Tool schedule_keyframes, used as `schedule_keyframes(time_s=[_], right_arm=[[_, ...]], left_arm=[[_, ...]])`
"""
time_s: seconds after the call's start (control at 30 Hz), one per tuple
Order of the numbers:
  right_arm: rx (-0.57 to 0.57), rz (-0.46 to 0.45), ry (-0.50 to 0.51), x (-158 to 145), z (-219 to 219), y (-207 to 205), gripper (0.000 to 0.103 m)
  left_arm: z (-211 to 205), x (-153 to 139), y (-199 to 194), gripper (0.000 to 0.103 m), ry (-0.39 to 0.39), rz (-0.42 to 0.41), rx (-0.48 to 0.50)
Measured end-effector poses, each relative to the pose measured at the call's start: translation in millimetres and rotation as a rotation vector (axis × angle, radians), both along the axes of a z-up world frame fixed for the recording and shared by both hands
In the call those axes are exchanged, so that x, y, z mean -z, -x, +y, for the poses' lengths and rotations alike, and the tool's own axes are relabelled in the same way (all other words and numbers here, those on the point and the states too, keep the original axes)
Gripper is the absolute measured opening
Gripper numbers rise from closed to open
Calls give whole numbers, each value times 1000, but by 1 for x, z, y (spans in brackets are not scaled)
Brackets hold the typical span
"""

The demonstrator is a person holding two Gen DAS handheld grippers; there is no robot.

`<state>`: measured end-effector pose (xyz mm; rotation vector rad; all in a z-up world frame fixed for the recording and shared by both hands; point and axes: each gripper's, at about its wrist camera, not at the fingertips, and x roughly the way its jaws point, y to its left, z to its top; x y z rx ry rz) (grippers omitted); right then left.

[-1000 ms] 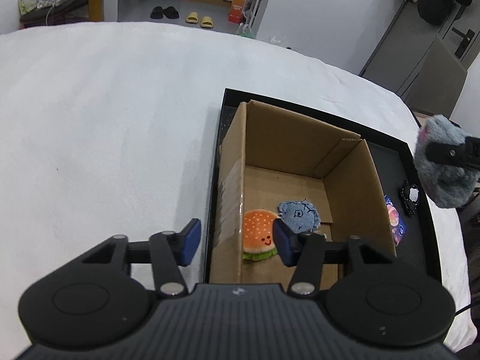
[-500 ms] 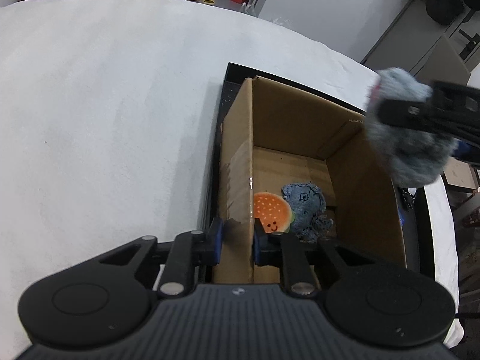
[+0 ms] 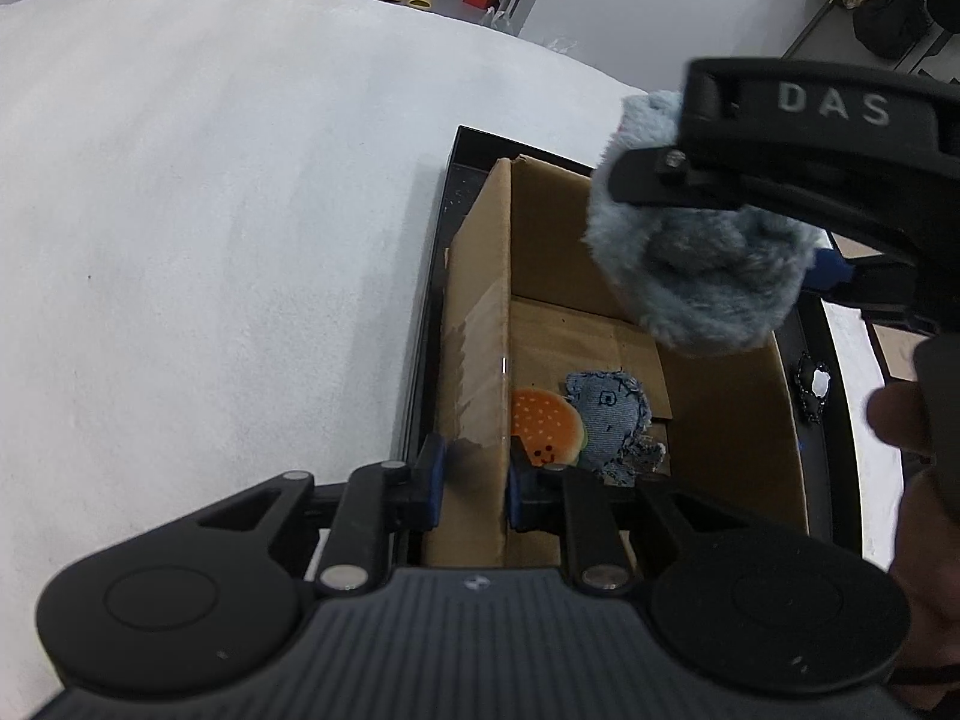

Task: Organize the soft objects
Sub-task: 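Lift the grey fluffy plush with the right gripper toward the box, then open the right gripper to drop the grey plush into the box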

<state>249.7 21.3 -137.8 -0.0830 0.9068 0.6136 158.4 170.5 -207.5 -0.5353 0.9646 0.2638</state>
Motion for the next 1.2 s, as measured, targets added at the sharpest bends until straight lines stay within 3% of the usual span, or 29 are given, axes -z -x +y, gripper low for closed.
schedule_keyframes(time_s=[0.1,0.7,0.77,0.9,1.2], right_arm=[[3,35,-24,6,-3,-2,80],[132,94,-44,14,-43,-4,80],[140,97,-40,13,-51,-3,80],[136,74,-27,2,-60,-5,83],[148,12,6,-14,-98,-13,95]], left_arm=[[-1,-1,-1,19,-3,2,2],[-9,-3,-3,23,-43,0,11],[-10,-6,-3,28,-46,-3,13],[-13,-10,-4,48,-61,-8,11],[-25,-20,-6,70,-93,-13,24]])
